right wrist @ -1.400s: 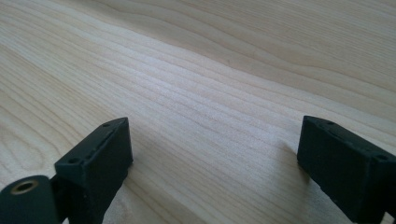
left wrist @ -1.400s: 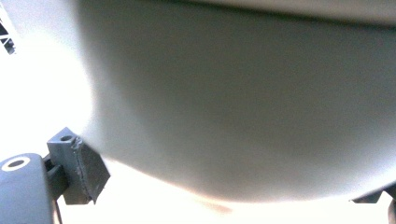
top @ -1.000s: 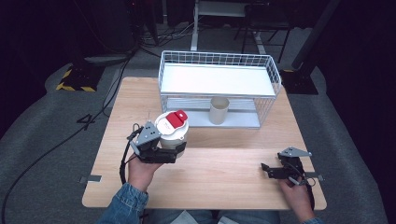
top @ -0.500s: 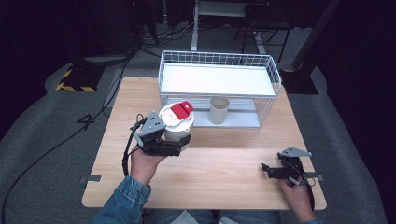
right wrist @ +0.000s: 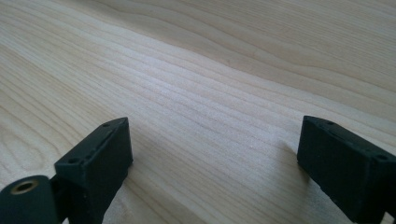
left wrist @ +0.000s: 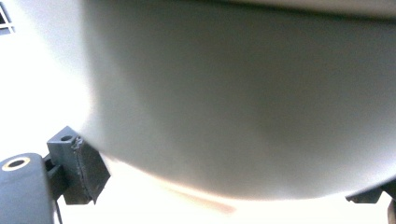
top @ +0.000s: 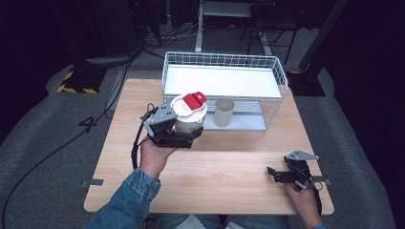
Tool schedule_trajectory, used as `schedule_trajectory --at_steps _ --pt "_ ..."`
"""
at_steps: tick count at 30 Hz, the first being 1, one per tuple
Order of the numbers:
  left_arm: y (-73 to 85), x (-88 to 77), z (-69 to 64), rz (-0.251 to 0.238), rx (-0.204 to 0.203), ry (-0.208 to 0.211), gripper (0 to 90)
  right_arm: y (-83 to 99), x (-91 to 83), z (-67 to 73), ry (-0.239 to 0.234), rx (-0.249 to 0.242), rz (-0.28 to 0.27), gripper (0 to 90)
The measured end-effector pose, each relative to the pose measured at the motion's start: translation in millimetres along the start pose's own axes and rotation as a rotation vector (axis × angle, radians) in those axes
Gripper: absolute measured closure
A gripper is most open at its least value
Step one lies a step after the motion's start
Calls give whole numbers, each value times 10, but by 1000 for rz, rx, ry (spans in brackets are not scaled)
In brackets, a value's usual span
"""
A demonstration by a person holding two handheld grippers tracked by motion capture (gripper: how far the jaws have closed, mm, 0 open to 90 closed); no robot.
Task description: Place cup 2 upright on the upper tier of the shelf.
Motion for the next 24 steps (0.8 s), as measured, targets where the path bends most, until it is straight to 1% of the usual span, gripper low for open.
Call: schedule_trajectory --at_steps 4,5,7,14,15,16,17,18,21,24 --pt "-85 64 12 -2 7 -2 97 0 0 -1 1 -1 0 106" --pt "-85 64 12 -2 7 -2 97 0 0 0 0 0 0 107" --pt "-151 109 25 -8 6 -2 97 0 0 0 0 0 0 106" --pt "-305 212 69 -17 10 -15 97 0 0 0 0 0 0 106" --pt "-305 212 69 -17 10 -15 97 0 0 0 0 0 0 106" --pt "-351 243 76 -20 9 -19 97 0 0 0 0 0 0 106" --pt "-351 243 76 -20 9 -19 97 0 0 0 0 0 0 106" --pt "-396 274 85 -20 12 -22 97 0 0 0 0 0 0 107" --pt "-464 331 102 -22 15 -32 97 0 0 0 0 0 0 106" --pt "-531 385 110 -19 32 -54 97 0 0 0 0 0 0 106"
Point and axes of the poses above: each handheld gripper's, and its own axes: x roughly forward along the jaws, y roughly out of its underside, z roughly to its left, the point moved 10 cm from there along x, roughly forward along the jaws, and after that the axes turned 14 degrees about -z, right-handed, at the moved point
